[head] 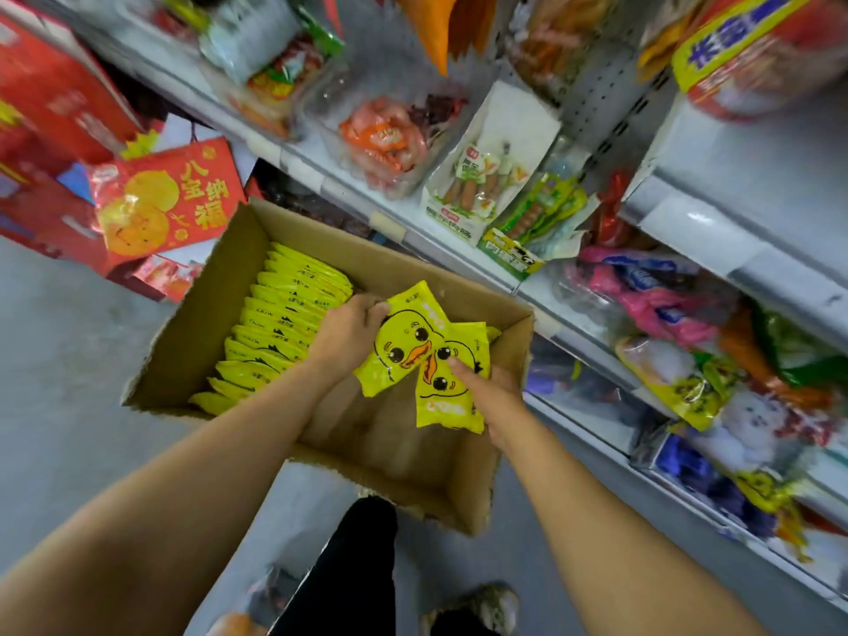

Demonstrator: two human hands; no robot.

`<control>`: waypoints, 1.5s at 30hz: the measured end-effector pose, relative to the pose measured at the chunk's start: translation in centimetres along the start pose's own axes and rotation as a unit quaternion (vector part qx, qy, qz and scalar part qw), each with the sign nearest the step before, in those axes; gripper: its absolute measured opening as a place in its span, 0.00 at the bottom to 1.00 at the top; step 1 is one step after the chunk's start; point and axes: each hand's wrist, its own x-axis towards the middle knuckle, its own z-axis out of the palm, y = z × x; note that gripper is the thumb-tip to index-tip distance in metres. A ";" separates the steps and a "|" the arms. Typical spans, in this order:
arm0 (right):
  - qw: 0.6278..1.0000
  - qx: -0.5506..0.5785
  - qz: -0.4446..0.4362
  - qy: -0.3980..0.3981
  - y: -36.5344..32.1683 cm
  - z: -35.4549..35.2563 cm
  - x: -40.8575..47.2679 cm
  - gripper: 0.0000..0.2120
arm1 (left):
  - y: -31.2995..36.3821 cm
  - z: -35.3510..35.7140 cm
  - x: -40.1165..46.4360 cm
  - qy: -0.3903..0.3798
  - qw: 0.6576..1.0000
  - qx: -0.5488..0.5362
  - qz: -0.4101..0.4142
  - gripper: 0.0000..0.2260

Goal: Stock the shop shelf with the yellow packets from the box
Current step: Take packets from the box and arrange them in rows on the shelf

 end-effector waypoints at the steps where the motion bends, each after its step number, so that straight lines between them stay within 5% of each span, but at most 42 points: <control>1: 1.000 0.012 -0.011 -0.002 -0.3 -1.1 -1.1 0.25 | 1.2 -0.3 -1.3 -0.009 0.999 -0.032 -0.015 0.18; 6: 0.996 0.064 -0.058 0.019 -0.6 -8.0 -7.5 0.20 | 7.6 -0.2 -8.7 -0.102 0.979 -0.175 -0.023 0.10; 9: 0.989 0.118 -0.082 0.027 -0.3 -13.4 -12.0 0.09 | 12.3 1.4 -12.7 -0.170 0.969 -0.177 -0.008 0.24; 11: 0.981 0.154 -0.112 0.036 -0.2 -17.6 -14.9 0.11 | 16.2 2.6 -15.3 -0.194 0.967 -0.163 0.024 0.28; 14: 0.965 0.201 -0.155 0.061 -0.1 -24.6 -19.4 0.13 | 22.6 4.7 -19.4 -0.231 0.959 -0.144 0.079 0.17; 23: 0.881 0.307 -0.320 0.165 0.7 -45.3 -33.6 0.15 | 42.3 11.6 -30.5 -0.242 0.926 -0.031 0.288 0.06; 30: 0.797 0.351 -0.420 0.256 0.5 -57.6 -43.5 0.19 | 54.9 17.4 -37.8 -0.277 0.887 0.043 0.368 0.16; 34: 0.765 0.329 -0.459 0.309 0.0 -62.9 -46.7 0.38 | 60.6 20.0 -40.1 -0.279 0.870 0.100 0.394 0.39; 45: 0.729 0.324 -0.491 0.350 -2.8 -77.6 -46.4 0.16 | 75.8 29.3 -41.2 -0.274 0.820 0.154 0.478 0.42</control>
